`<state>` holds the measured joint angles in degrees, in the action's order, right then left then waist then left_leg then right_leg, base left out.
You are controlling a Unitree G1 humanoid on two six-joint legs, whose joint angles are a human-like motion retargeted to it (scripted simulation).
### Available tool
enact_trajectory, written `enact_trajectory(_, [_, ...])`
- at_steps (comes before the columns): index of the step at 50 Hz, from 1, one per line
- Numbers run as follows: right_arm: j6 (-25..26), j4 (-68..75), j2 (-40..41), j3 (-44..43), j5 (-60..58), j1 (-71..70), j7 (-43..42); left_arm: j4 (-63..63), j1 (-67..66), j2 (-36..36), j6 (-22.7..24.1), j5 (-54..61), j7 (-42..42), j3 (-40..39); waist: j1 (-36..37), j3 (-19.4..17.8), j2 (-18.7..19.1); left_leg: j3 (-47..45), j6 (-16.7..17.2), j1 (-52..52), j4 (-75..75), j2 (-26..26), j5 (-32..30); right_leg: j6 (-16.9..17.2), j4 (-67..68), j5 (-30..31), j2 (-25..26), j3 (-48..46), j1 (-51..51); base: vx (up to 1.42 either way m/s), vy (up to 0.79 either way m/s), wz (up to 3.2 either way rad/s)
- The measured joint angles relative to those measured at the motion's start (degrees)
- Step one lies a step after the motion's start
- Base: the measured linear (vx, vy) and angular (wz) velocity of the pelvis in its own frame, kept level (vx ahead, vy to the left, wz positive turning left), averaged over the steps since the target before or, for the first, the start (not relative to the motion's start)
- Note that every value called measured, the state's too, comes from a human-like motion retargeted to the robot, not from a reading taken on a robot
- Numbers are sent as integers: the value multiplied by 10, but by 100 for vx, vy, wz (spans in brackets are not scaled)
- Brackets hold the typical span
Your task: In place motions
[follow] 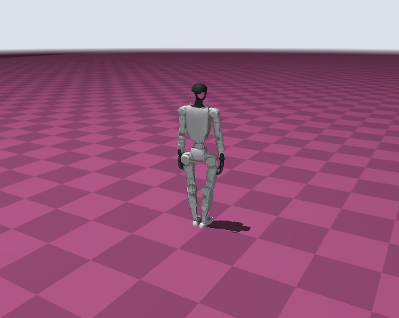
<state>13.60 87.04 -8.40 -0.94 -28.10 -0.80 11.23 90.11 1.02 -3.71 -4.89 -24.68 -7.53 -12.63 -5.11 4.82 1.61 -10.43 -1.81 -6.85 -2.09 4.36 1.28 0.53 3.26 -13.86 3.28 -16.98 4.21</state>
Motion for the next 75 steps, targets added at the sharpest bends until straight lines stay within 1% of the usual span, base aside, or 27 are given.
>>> enact_trajectory(7, [-6, 4, -2, -3, -9, 12, -22, 3, -1, 4, 7, 19, 2, -1, -1, -3, 5, 0, 0, 3, 0, -1, 1, -1, -2, 6, 1, -3, -4, 0, 0, 0])
enact_trajectory(14, [-10, -10, 4, 3, -7, 7, -18, 12, -3, 5, 6, 35, -2, -11, -4, -3, 9, -4, -1, 4, 1, -2, 5, -3, 0, 12, 2, 1, -2, 0, 0, 0])
enact_trajectory(21, [-24, -40, 12, 18, -1, -3, -46, 7, -10, 4, 9, 37, -3, -16, -13, -2, 11, 1, 0, 8, 1, -3, 13, -3, 1, 18, 1, -3, 2, 0, 0, 0])
enact_trajectory(30, [-34, -62, 17, 31, 8, -12, -40, 7, -15, 5, 11, 45, 0, -24, -25, -4, 11, 12, -1, 13, 4, -1, 19, -4, 3, 24, 0, -14, 3, 1, -1, 6])
enact_trajectory(51, [-23, -18, 9, 24, 2, 2, -42, 9, -14, 3, 10, 49, 2, -26, -19, -1, 6, 10, 0, 12, 3, -1, 19, -7, 2, 33, 0, -14, -3, 0, 0, 0])
enact_trajectory(59, [-20, -14, 7, 21, 3, 4, -40, 6, -13, 2, 9, 50, 1, -26, -5, 2, 3, 1, 2, 6, -2, -3, 18, -8, 2, 37, 0, -6, -3, 4, -2, -3])
enact_trajectory(65, [-18, -16, 8, 25, 1, 1, -36, 3, -14, 4, 9, 54, 2, -30, -3, 5, 4, 7, 2, 5, -3, -1, 19, -8, 3, 37, -2, -11, -4, 17, -5, 10])
enact_trajectory(75, [-23, -34, 12, 32, 4, 1, -31, 3, -16, 6, 11, 59, 11, -36, -15, 8, 6, 43, 7, 8, -6, 6, 21, -7, 1, 36, -10, -45, -12, 29, -2, 32])
